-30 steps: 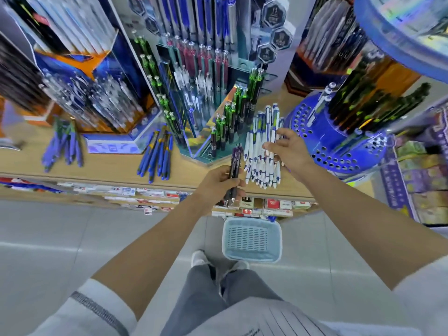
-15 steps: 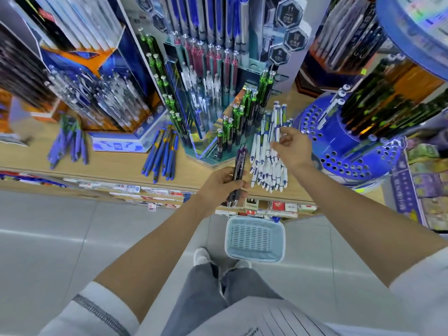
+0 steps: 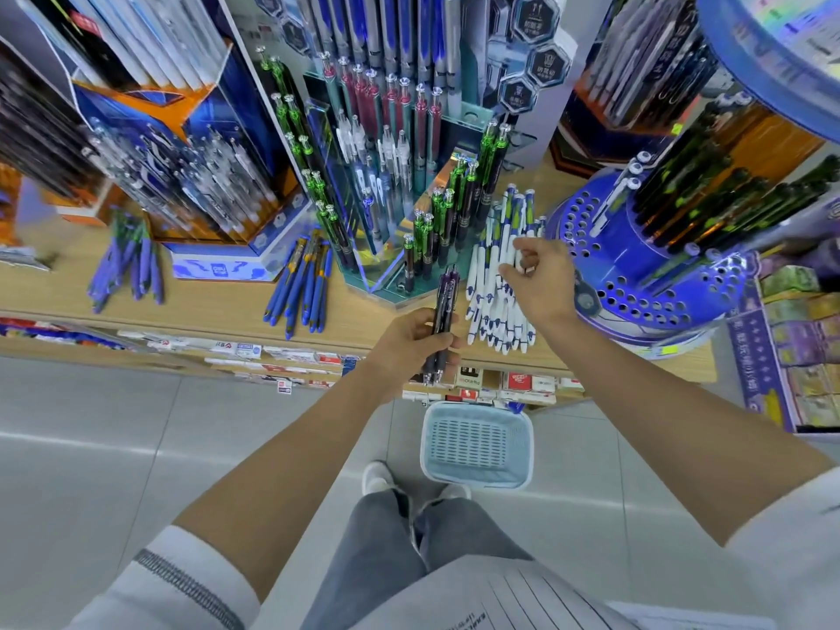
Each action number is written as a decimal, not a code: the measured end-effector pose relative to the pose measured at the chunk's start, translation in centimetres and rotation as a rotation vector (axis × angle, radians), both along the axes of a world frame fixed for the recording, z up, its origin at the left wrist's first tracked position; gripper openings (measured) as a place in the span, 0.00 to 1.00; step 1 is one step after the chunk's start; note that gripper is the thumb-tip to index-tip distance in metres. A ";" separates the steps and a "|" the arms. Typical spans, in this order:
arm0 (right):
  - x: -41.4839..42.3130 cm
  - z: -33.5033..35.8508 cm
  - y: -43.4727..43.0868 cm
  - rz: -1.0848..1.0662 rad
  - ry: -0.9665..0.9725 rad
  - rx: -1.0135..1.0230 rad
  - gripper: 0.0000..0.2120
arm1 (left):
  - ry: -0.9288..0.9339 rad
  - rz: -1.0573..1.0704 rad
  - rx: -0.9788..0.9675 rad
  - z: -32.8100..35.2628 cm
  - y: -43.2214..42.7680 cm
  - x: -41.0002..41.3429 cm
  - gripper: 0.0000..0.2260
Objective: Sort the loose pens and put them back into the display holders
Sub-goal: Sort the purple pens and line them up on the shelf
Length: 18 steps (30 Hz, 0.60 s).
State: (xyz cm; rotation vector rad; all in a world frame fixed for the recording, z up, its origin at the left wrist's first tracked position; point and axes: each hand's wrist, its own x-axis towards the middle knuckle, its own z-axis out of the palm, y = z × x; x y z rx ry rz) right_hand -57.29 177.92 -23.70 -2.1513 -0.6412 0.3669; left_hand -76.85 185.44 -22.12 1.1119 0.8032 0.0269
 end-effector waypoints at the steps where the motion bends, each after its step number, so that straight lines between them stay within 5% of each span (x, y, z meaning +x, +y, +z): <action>1: -0.5 0.3 -0.4 0.011 0.015 0.047 0.14 | -0.006 0.000 0.000 0.0 -0.1 -0.1 0.10; 8: -4.7 1.3 -3.9 0.245 0.637 0.058 0.17 | -0.019 -0.153 0.040 0.2 -2.1 -0.2 0.09; 18: -7.8 0.6 -12.0 -0.188 0.682 0.414 0.03 | 0.031 -0.481 0.076 -1.4 -5.9 -0.4 0.09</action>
